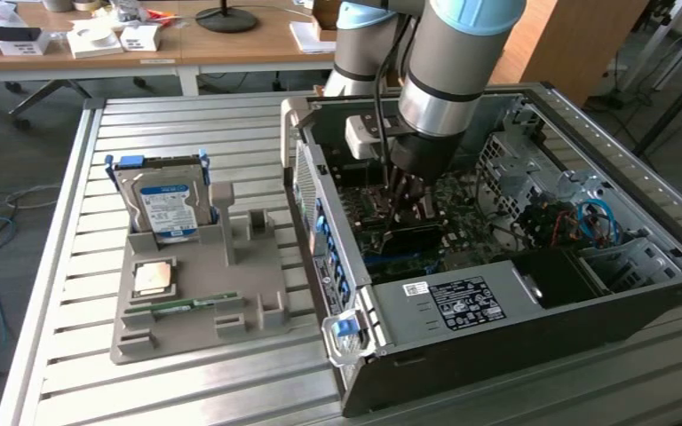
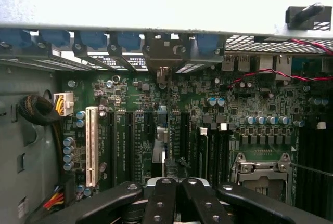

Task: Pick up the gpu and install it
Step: 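Press down on the gpu until it lock into place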

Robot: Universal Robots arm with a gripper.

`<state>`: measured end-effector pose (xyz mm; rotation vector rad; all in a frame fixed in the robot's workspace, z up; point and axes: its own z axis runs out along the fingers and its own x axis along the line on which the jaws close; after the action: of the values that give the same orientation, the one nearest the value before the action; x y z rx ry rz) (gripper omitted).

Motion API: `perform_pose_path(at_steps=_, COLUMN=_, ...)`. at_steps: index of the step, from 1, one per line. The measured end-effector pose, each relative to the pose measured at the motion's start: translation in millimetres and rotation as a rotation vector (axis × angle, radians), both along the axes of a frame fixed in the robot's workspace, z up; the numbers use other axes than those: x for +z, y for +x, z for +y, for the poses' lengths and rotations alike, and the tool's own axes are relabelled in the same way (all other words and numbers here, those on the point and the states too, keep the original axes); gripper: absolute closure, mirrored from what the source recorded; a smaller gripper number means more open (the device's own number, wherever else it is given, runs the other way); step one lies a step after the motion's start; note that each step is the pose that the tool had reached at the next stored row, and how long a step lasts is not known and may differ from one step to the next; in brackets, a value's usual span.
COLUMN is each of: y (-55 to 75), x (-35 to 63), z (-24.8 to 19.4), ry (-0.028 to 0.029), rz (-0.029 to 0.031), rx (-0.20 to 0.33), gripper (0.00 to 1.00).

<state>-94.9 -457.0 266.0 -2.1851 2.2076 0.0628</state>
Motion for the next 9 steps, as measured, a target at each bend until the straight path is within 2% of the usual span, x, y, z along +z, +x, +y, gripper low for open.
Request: perform_pose_path(at_steps=9, y=-0.5, x=0.0, z=0.0, ry=0.0017, rz=-0.0008, rx=0.000, gripper=0.89)
